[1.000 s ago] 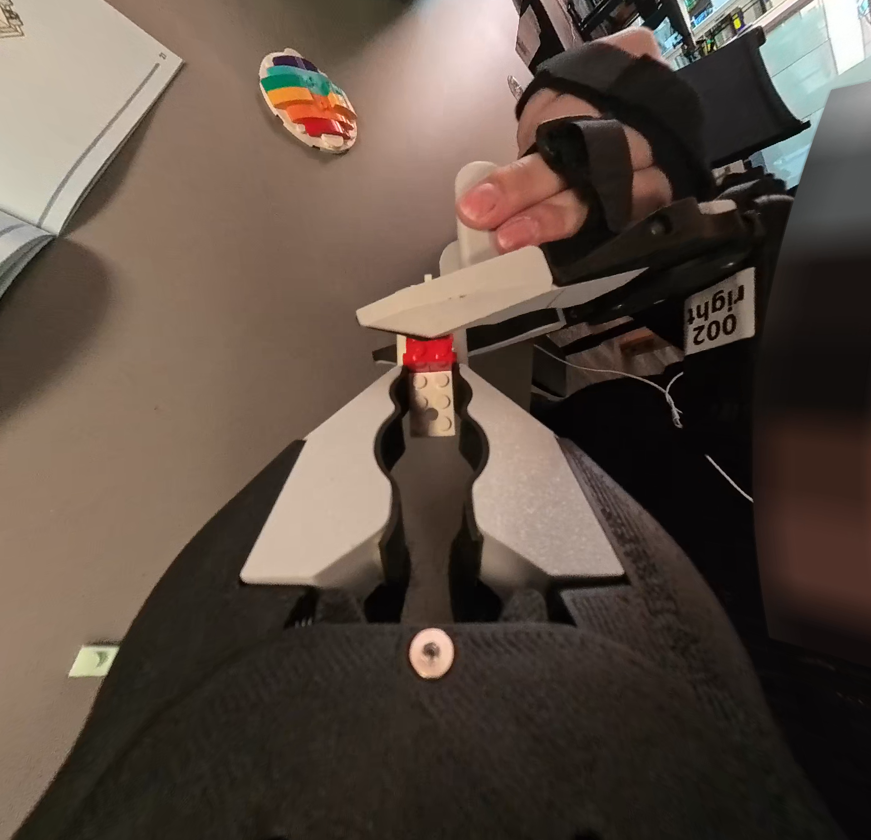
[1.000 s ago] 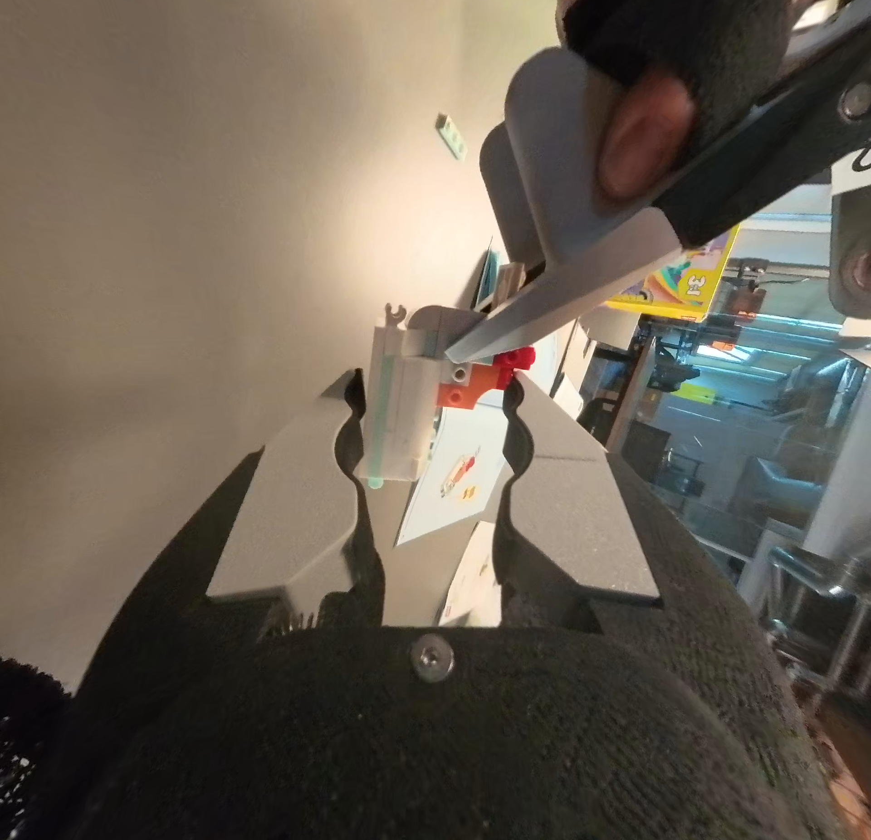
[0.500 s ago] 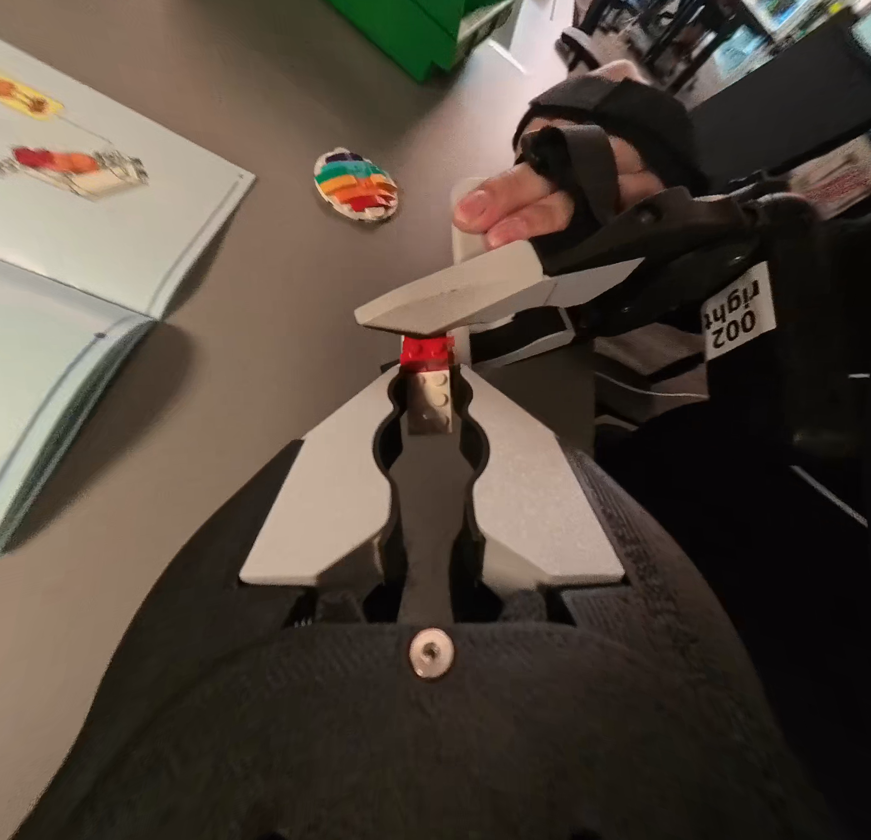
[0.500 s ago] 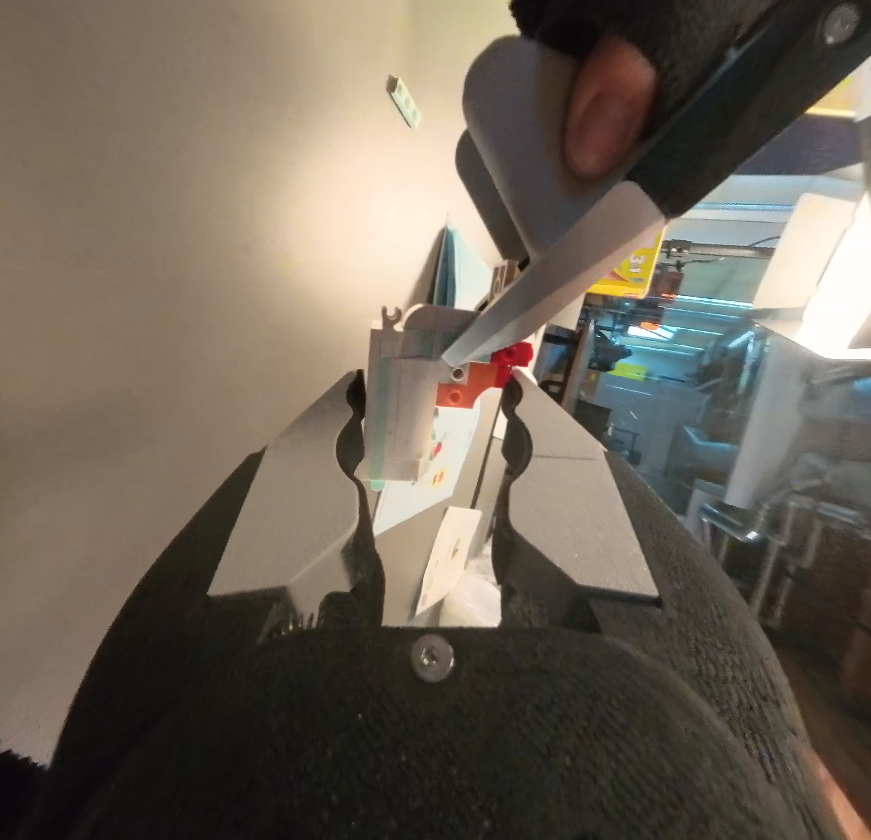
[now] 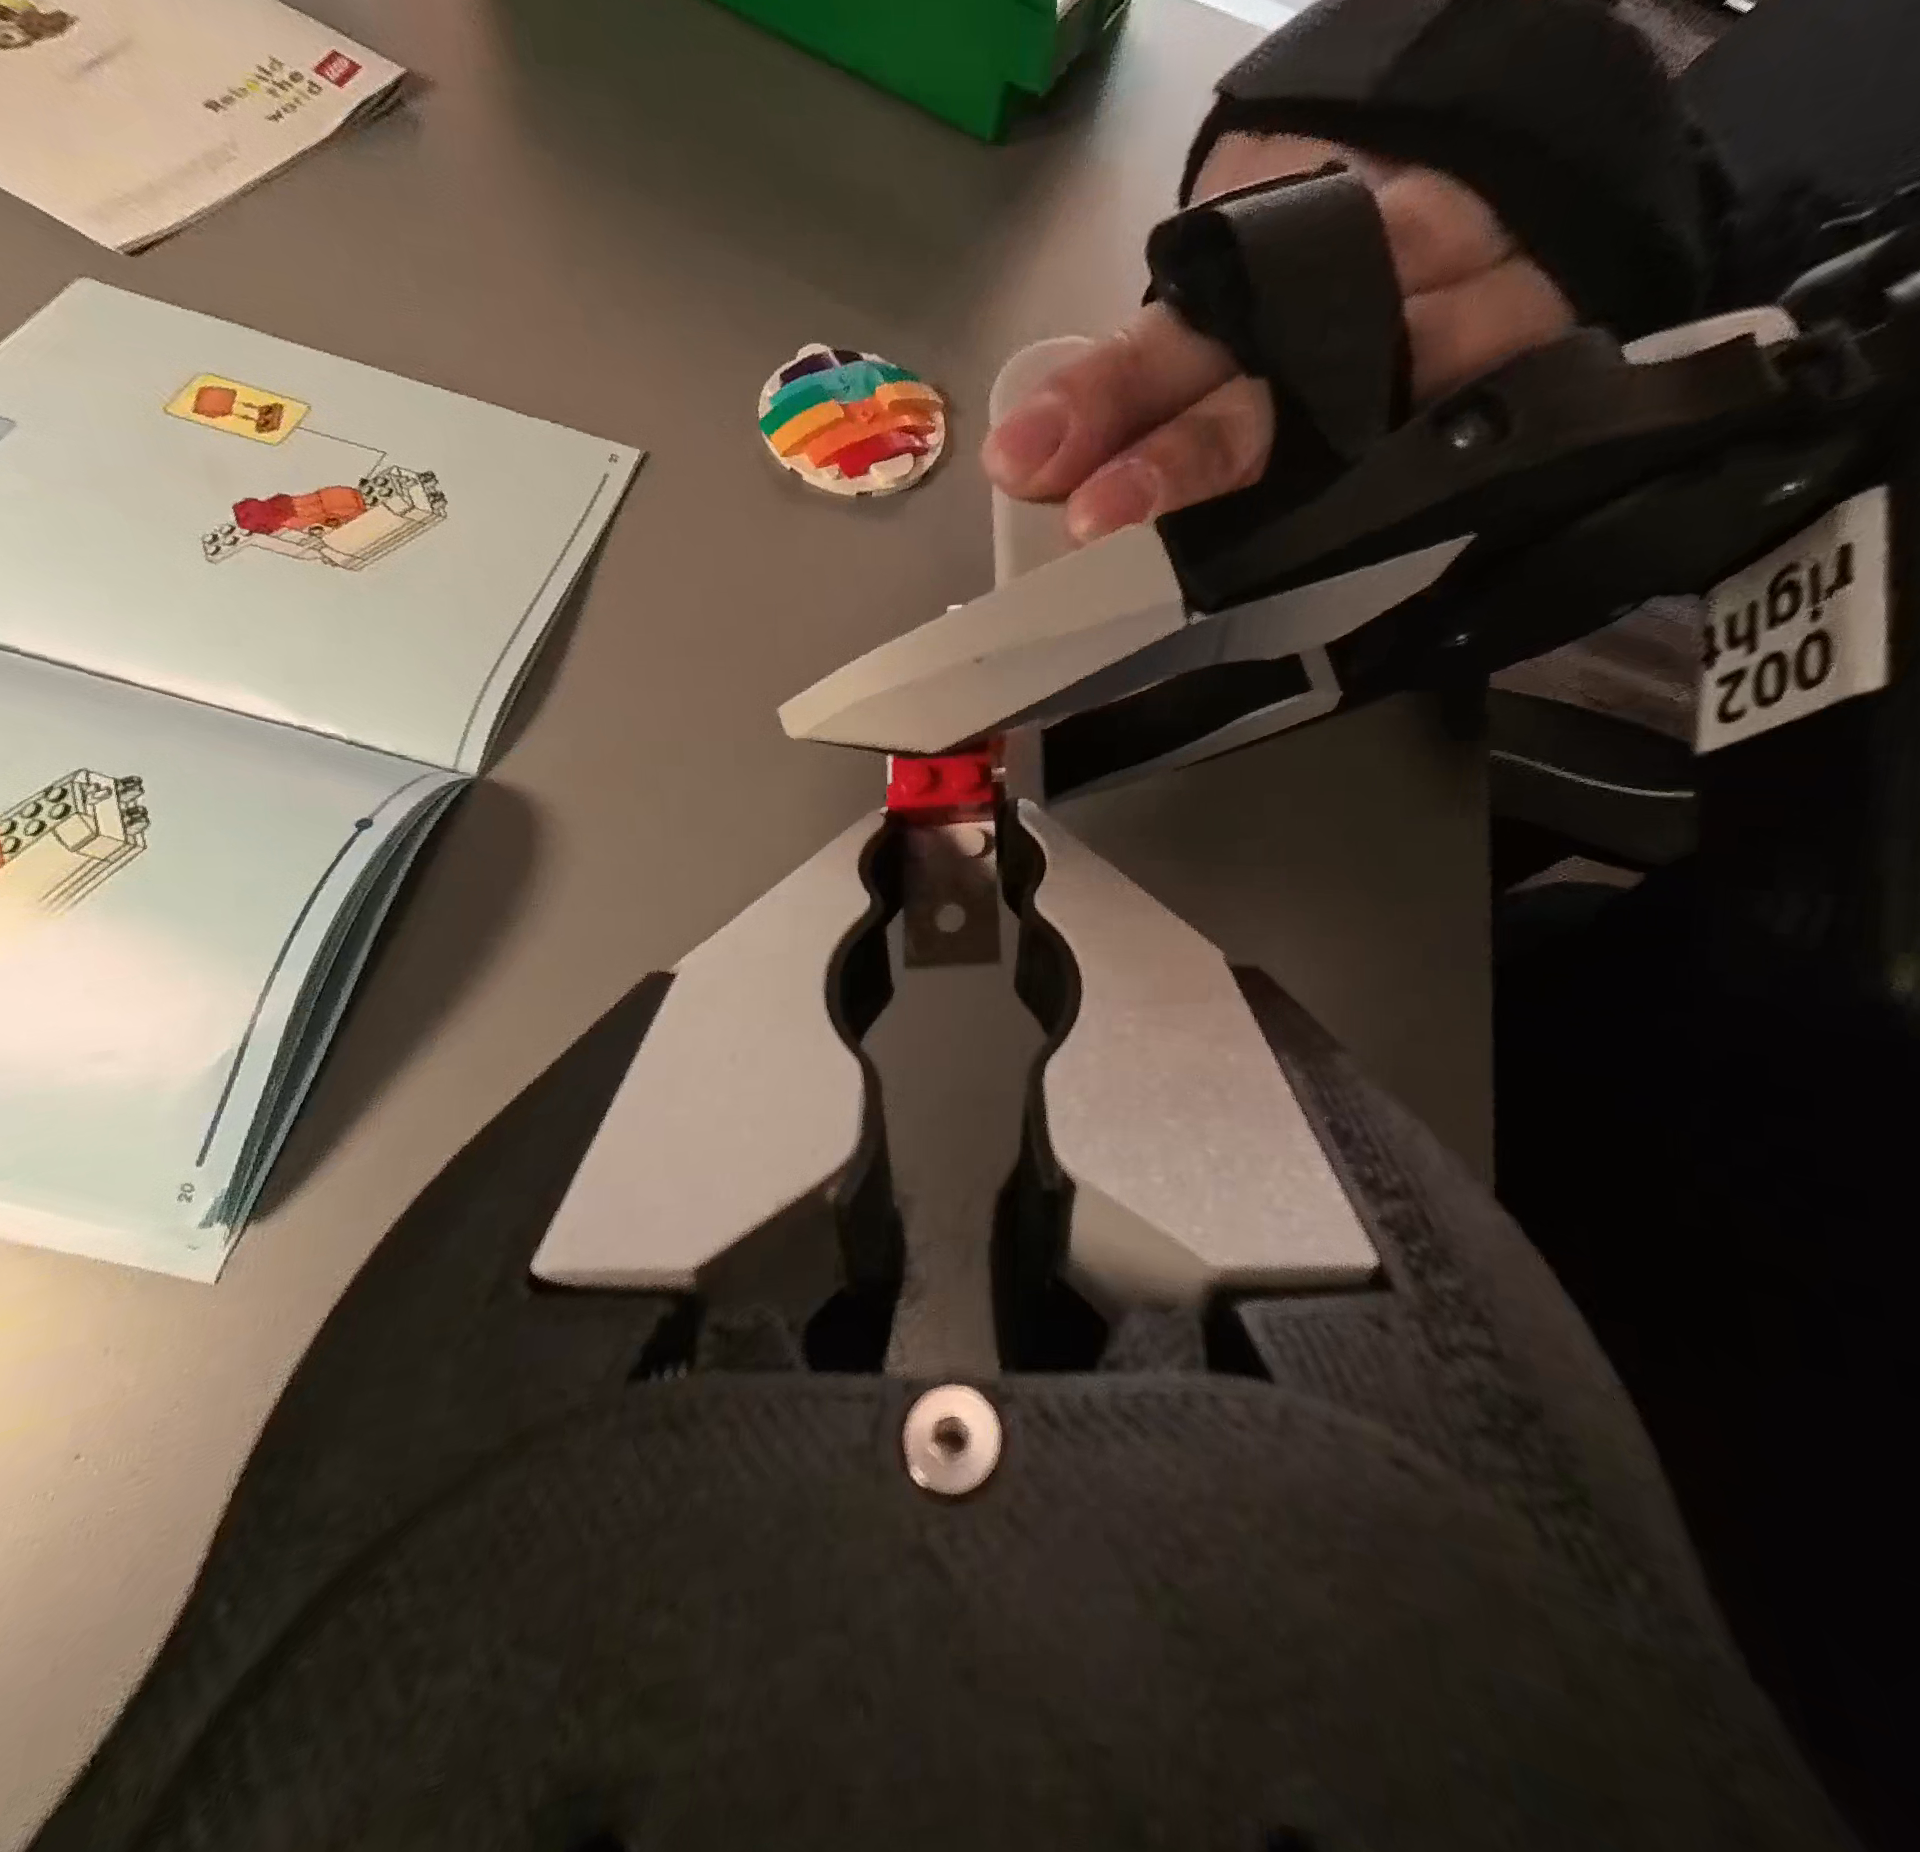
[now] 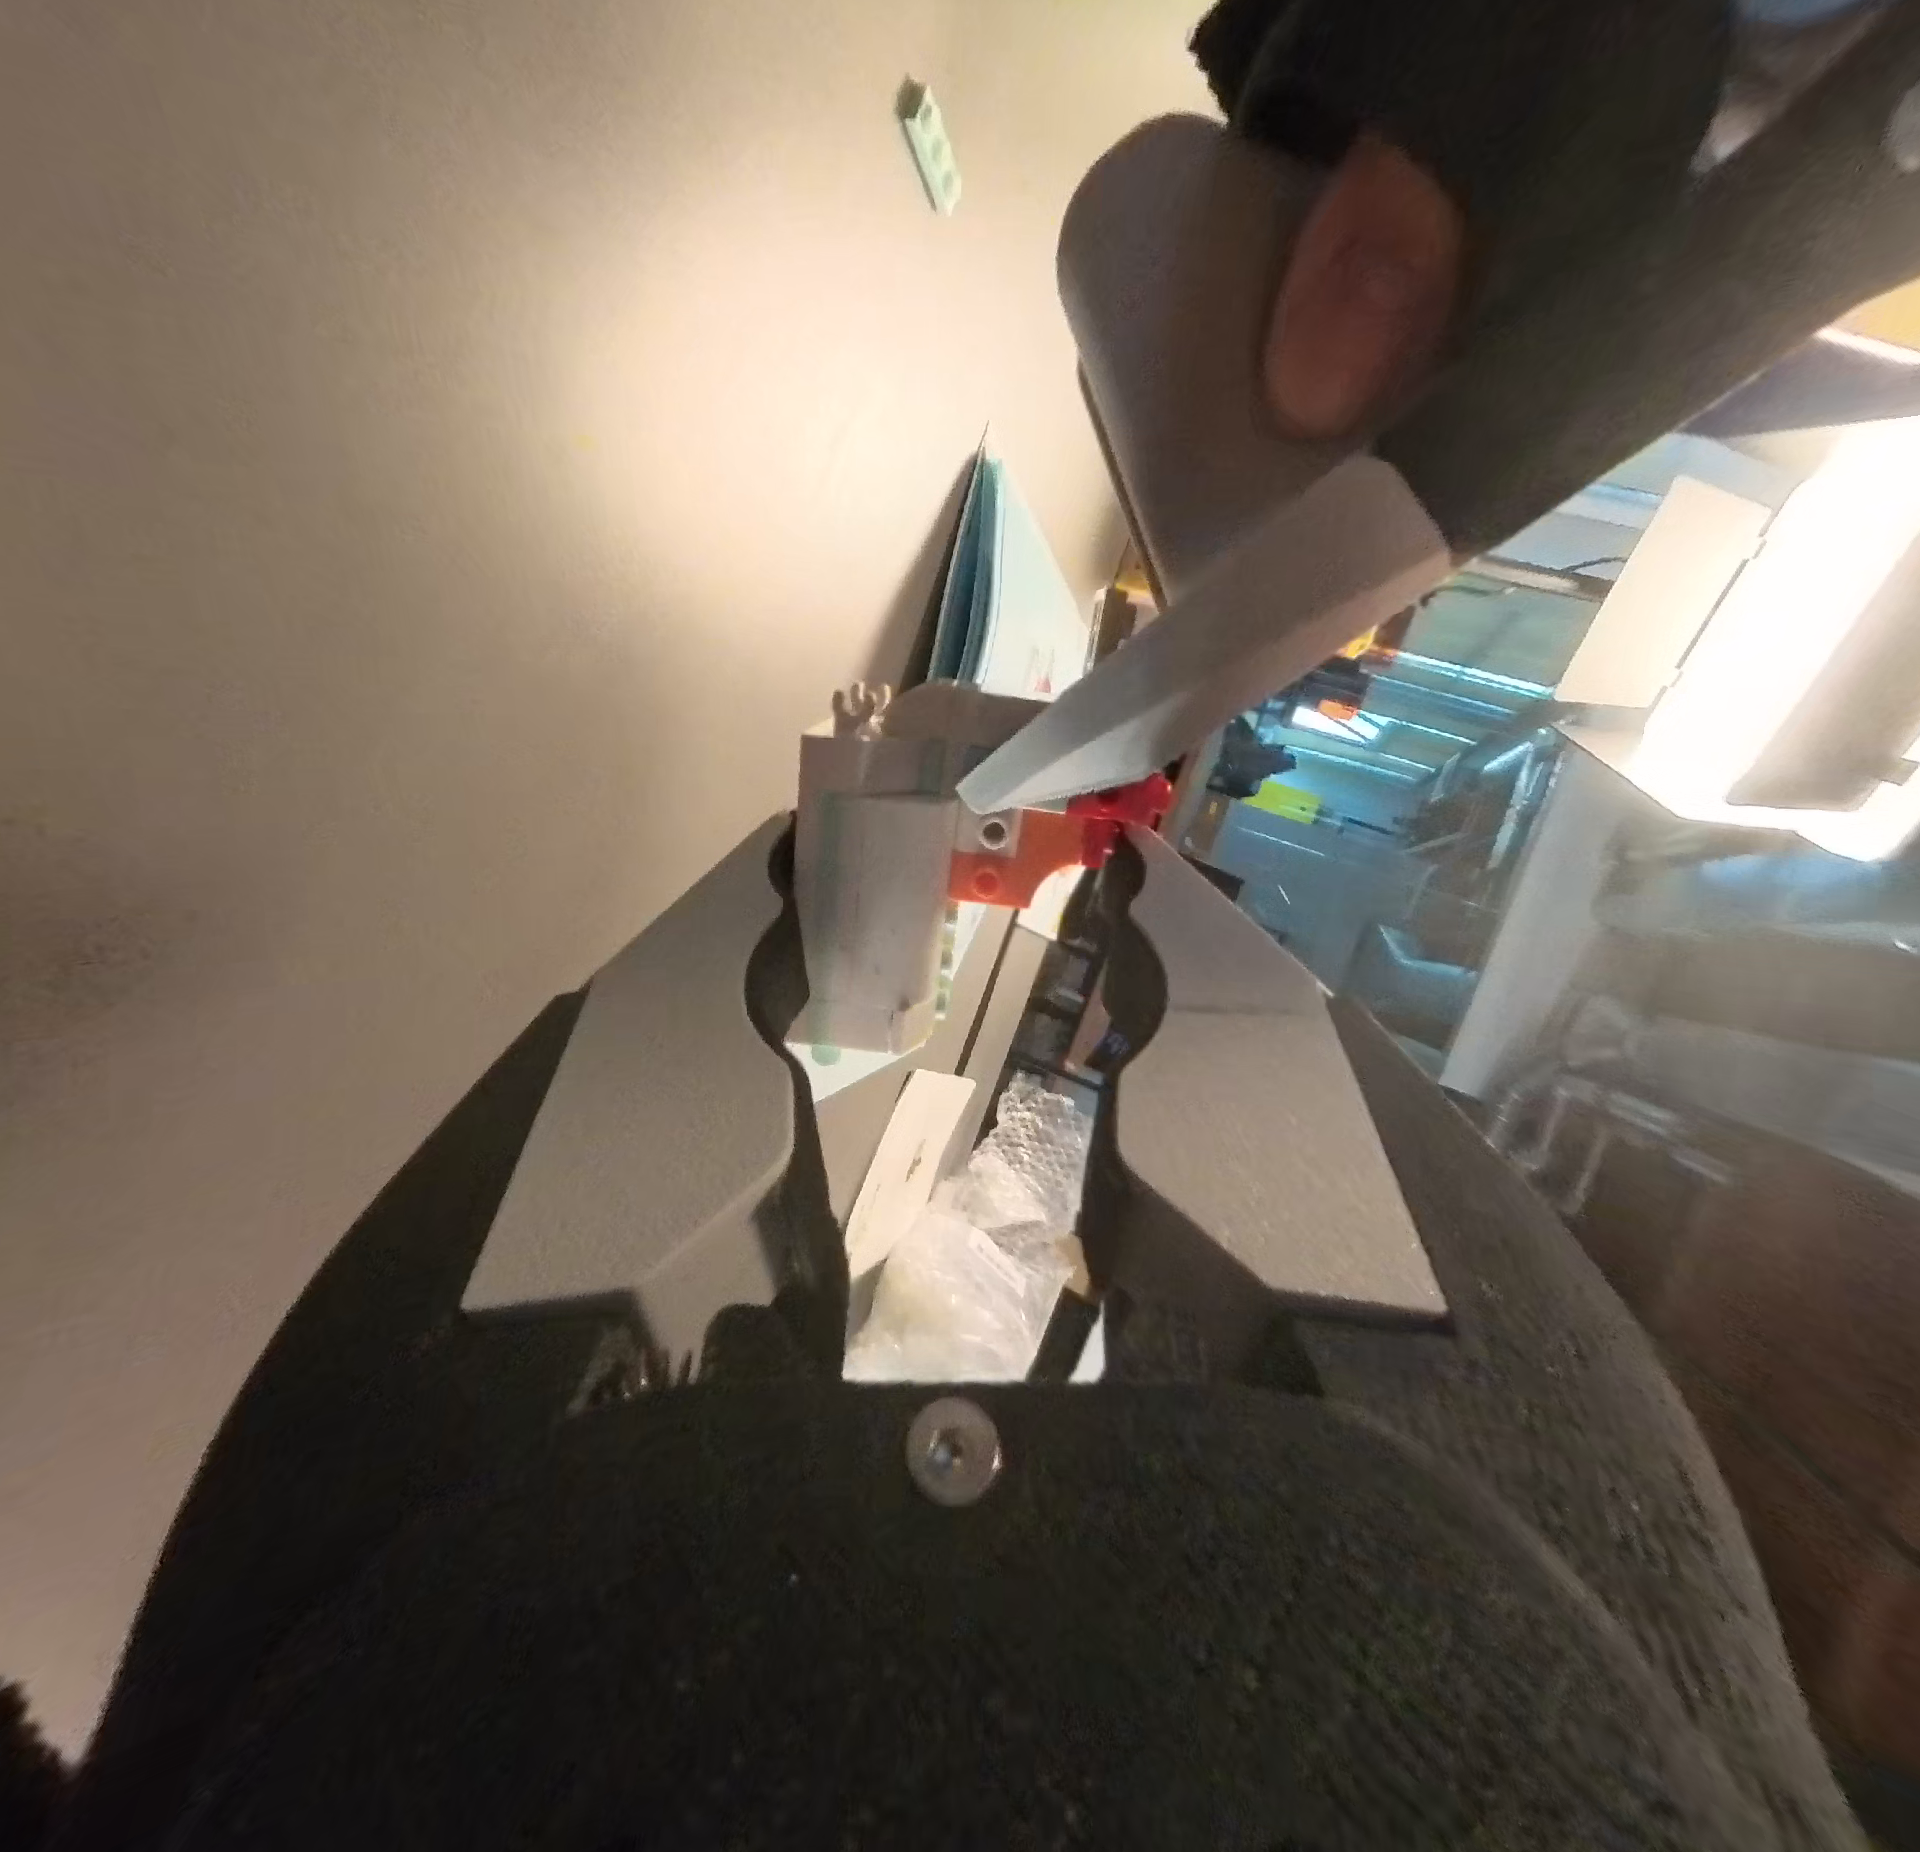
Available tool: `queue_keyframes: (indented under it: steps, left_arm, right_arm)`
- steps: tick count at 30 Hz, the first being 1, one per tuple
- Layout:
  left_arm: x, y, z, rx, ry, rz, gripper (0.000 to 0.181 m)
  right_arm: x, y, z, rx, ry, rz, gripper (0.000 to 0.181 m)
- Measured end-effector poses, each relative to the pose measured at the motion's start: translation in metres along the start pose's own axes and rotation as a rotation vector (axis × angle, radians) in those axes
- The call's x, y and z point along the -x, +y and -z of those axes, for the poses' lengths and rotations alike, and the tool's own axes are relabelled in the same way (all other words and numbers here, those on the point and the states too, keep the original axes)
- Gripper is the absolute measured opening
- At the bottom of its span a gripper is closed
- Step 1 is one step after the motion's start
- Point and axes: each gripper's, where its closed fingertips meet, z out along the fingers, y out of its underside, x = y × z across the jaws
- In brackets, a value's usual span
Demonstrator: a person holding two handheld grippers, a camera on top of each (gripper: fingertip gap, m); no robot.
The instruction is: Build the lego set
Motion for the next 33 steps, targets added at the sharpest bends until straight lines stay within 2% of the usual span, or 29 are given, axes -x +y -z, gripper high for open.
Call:
queue_keyframes:
  steps: [3,6,8,10,12,15,18,20,25,29,31,33]
  left_arm:
    - [0.005,0.000,0.002,-0.026,0.001,-0.022,0.016]
    - [0.030,0.000,0.013,-0.070,-0.150,-0.188,0.016]
    - [0.041,-0.009,0.028,-0.167,-0.252,-0.307,0.016]
    - [0.046,-0.022,0.050,-0.259,-0.416,-0.470,0.016]
    - [0.045,-0.039,0.074,-0.305,-0.663,-0.735,0.016]
    - [0.035,-0.055,0.099,-0.252,-1.052,-1.143,0.016]
    - [0.023,-0.058,0.098,-0.154,-1.240,-1.416,0.016]
    - [0.020,-0.057,0.093,-0.123,-1.275,-1.481,0.016]
    - [0.013,-0.059,0.096,-0.144,-1.311,-1.514,0.016]
    - [0.012,-0.054,0.093,-0.145,-1.289,-1.516,0.016]
    - [0.022,-0.040,0.076,-0.105,-1.146,-1.413,0.016]
    - [0.033,-0.016,0.046,-0.015,-0.867,-1.150,0.016]
  right_arm:
    - [-0.001,-0.003,-0.001,-0.044,0.007,-0.080,0.057]
    - [-0.020,-0.001,0.010,-0.138,0.070,-0.206,0.069]
    - [-0.038,0.006,0.020,-0.226,0.144,-0.311,0.077]
    - [-0.055,0.020,0.031,-0.336,0.249,-0.432,0.077]
    - [-0.065,0.040,0.037,-0.428,0.334,-0.564,0.075]
    - [-0.063,0.066,0.034,-0.479,0.357,-0.732,0.069]
    - [-0.057,0.078,0.029,-0.516,0.354,-0.840,0.063]
    - [-0.054,0.078,0.024,-0.537,0.348,-0.879,0.061]
    - [-0.043,0.070,0.013,-0.562,0.313,-0.894,0.060]
    - [-0.038,0.064,0.008,-0.584,0.291,-0.917,0.060]
    - [-0.039,0.068,0.007,-0.585,0.310,-0.942,0.060]
    - [-0.041,0.080,0.007,-0.569,0.345,-0.979,0.060]
